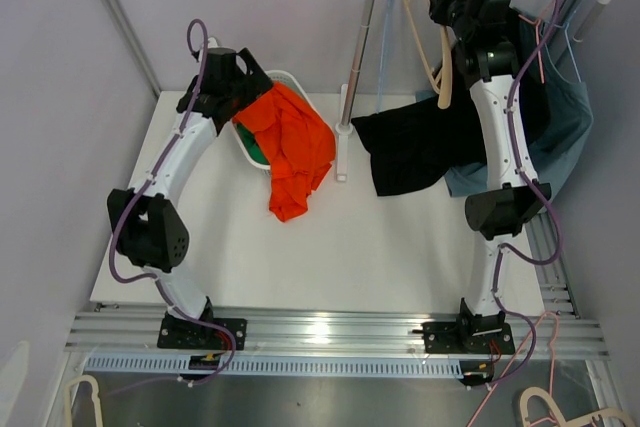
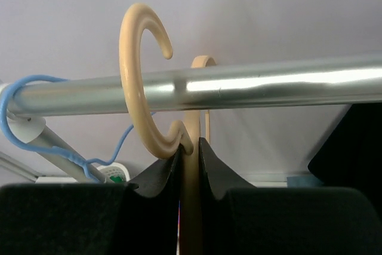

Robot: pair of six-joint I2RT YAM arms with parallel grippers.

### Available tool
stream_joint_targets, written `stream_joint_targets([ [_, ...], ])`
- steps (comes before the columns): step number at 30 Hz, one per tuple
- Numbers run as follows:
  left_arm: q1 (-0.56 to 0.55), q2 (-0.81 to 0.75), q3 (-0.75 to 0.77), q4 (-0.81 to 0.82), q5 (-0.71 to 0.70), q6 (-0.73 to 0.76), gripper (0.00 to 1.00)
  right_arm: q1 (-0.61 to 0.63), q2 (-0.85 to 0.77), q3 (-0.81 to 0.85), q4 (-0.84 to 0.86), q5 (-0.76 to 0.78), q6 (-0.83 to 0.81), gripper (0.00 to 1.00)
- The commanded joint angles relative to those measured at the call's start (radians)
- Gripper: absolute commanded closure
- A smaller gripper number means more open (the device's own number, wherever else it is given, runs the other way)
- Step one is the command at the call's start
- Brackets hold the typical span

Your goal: Remove the t-shirt from the hanger

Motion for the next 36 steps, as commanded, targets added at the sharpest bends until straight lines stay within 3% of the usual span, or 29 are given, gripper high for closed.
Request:
stream_joint_targets([
  [1, -0.027, -0.085, -0.015, 0.015, -0.03, 0.037, 0.0, 0.003, 0.02, 0.033, -0.003, -0.078, 0.036, 1.0],
  [5, -0.048, -0.127, -0.026, 0.01, -0.05, 0.052, 0.0, 0.008, -0.001, 0.021, -0.106, -0.084, 0.05, 0.9],
  [7, -0.056, -0.136, -0.034, 0.015, -0.05, 0.057, 0.01, 0.008, -0.035, -0.017, -0.123, -0.089, 0.058, 0.8],
  [8, -0.059, -0.141, -0.032, 0.013, -0.05, 0.057, 0.01, 0.006, -0.05, -0.032, -0.135, -0.075, 0.056, 0.71],
  [9, -0.065, -0.148, -0.032, 0.012, -0.051, 0.06, 0.01, 0.009, -0.09, -0.074, -0.137, -0.058, 0.052, 0.44],
  [11, -0.073, -0.155, -0.029, 0.006, -0.061, 0.065, 0.01, 0.009, -0.142, -0.124, -0.137, 0.03, 0.043, 0.25],
  [16, -0.154, -0.197, 0.006, -0.046, -0.145, 0.152, 0.01, 0.0, -0.398, -0.376, -0.039, 0.147, -0.072, 0.05],
  [22, -0.339, -0.276, 0.002, -0.031, -0.348, 0.292, 0.01, -0.138, -0.472, -0.358, -0.132, 0.071, -0.105, 0.04],
  [25, -0.407, -0.325, -0.058, 0.062, -0.286, 0.347, 0.01, -0.238, -0.449, -0.324, -0.228, 0.054, -0.063, 0.04],
  [29, -0.499, -0.375, -0.181, 0.243, -0.148, 0.457, 0.01, -0.311, -0.293, -0.113, -0.384, 0.022, -0.02, 0.07],
  [34, -0.596, -0.339, -0.149, 0.268, -0.122, 0.557, 0.01, -0.345, -0.205, -0.062, -0.366, -0.012, -0.019, 0.09],
  [36, -0.613, -0.333, -0.137, 0.275, -0.13, 0.574, 0.01, -0.376, -0.178, -0.057, -0.346, -0.078, -0.01, 0.14],
])
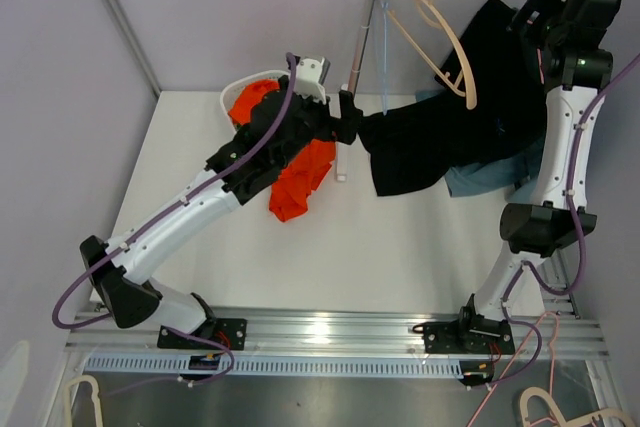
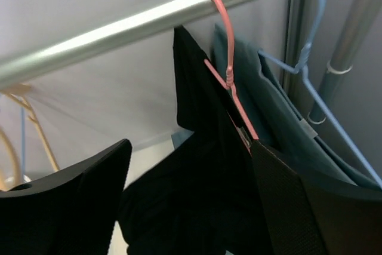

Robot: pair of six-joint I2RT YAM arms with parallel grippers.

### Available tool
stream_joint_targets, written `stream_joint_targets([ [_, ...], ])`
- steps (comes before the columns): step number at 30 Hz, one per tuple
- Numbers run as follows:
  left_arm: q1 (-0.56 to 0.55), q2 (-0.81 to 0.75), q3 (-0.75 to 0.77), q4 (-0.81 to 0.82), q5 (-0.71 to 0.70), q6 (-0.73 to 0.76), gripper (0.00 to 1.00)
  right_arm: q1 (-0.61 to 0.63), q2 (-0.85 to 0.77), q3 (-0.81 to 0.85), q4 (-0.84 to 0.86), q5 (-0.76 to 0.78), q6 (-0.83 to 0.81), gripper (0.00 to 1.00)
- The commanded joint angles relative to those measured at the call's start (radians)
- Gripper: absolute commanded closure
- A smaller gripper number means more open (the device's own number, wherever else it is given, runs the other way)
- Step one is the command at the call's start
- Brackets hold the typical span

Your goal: Remove the t-shirt from the hanger

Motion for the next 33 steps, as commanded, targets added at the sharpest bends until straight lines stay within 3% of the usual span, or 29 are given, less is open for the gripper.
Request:
stream_joint_targets([
  [1, -0.025, 0.013, 0.018, 0.074, 0.023, 0.084, 0.0, -0.047, 0.039, 0.025, -0.012, -0.092, 0.023, 0.17],
  [17, -0.052, 0.045, 0.015, 0.197, 0.025, 0.148, 0.01, -0.065, 0.16, 0.028, 0.132, -0.101, 0.014, 0.18],
  [25, -0.052, 0.122, 0.08, 0.226, -0.003, 0.191, 0.01, -0.071, 0.226, 0.031, 0.248, -0.134, 0.043, 0.34],
  [27, -0.052, 0.132, 0.087, 0.228, -0.01, 0.205, 0.01, -0.071, 0.231, 0.028, 0.287, -0.12, 0.043, 0.4],
  [31, -0.052, 0.152, 0.094, 0.228, -0.044, 0.217, 0.0, -0.07, 0.234, 0.031, 0.311, -0.137, 0.049, 1.0],
  [33, -0.052, 0.149, 0.092, 0.228, -0.043, 0.216, 0.01, -0.067, 0.22, 0.026, 0.308, -0.121, 0.049, 1.0],
])
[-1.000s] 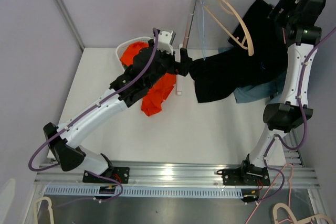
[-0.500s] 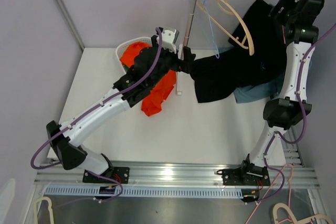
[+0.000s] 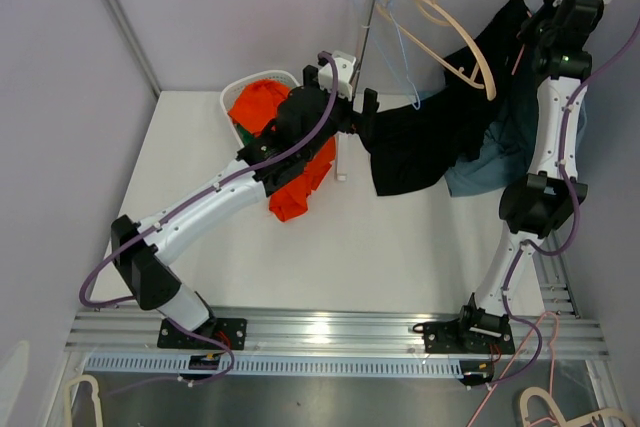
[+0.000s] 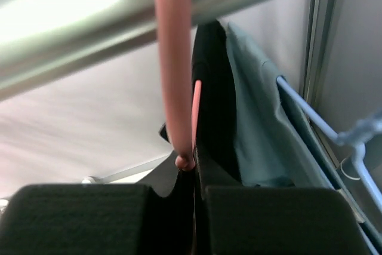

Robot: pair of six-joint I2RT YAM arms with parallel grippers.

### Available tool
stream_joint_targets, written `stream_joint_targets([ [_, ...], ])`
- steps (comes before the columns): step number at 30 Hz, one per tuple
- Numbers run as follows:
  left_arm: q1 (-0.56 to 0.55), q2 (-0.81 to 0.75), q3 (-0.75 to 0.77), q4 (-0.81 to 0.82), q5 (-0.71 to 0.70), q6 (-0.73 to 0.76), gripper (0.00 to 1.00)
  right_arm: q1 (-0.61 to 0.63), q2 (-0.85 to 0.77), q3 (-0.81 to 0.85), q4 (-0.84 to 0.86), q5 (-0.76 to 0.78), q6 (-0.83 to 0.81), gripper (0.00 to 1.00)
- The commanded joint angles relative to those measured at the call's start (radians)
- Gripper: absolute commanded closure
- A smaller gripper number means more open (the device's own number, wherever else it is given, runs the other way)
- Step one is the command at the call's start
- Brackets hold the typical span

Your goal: Remove the t-shirt from the hanger

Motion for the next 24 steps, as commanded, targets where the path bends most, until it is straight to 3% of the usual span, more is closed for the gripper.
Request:
stream_joint_targets([
  [1, -0.007, -0.004, 0.044, 0.047, -0.024, 0.023, 0.01, -0.001, -0.052, 0.021, 0.072, -0.005, 0.005, 1.0],
  [12, -0.048, -0.119, -0.048, 0.081, -0.015, 0.01, 0.01, 0.033, -0.239, -0.013, 0.058, -0.079, -0.051, 1.0],
  [16, -0.062, -0.152, -0.024, 0.009, 0.112, -0.005, 0.01, 0.074, -0.282, -0.013, 0.028, -0.056, -0.079, 0.96],
  [22, -0.139, -0.185, -0.073, 0.046, 0.152, 0.042, 0.01, 0.082, -0.32, -0.065, -0.179, 0.016, -0.005, 1.0],
  [24, -0.169, -0.194, -0.143, 0.119, 0.146, 0.047, 0.0, 0.101, -0.355, -0.123, -0.256, 0.118, 0.007, 1.0],
])
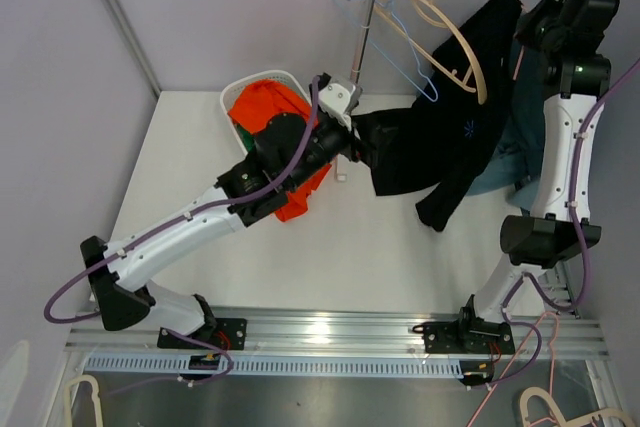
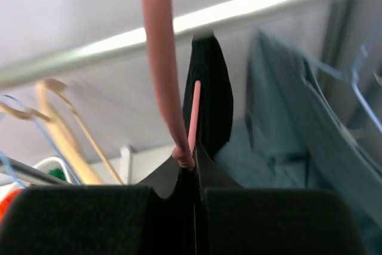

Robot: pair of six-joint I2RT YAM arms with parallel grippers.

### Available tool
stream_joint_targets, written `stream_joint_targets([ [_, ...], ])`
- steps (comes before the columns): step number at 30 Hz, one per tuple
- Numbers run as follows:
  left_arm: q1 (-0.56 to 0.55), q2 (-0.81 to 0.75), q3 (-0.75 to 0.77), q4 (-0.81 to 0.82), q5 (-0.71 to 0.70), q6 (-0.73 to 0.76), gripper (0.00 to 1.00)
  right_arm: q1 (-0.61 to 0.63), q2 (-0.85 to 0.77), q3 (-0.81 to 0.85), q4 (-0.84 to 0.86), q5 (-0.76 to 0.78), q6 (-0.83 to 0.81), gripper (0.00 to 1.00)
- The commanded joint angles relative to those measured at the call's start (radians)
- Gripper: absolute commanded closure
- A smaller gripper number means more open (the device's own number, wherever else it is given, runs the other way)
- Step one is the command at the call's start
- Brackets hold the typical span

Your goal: Remove the t-shirt from the hanger

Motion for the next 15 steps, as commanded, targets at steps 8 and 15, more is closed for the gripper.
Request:
stream_joint_targets([
  [8, -0.278, -0.017, -0.348, 0.356, -0.062, 0.066, 0.01, 0.124, -0.487, -0.647, -0.044, 0.419, 0.244, 1.0],
  [15, -0.403, 0.029, -0.634, 0.836, -0.048, 0.047, 0.01, 0.252, -0.68, -0.844, -0.126, 0.577, 0.466, 1.0],
])
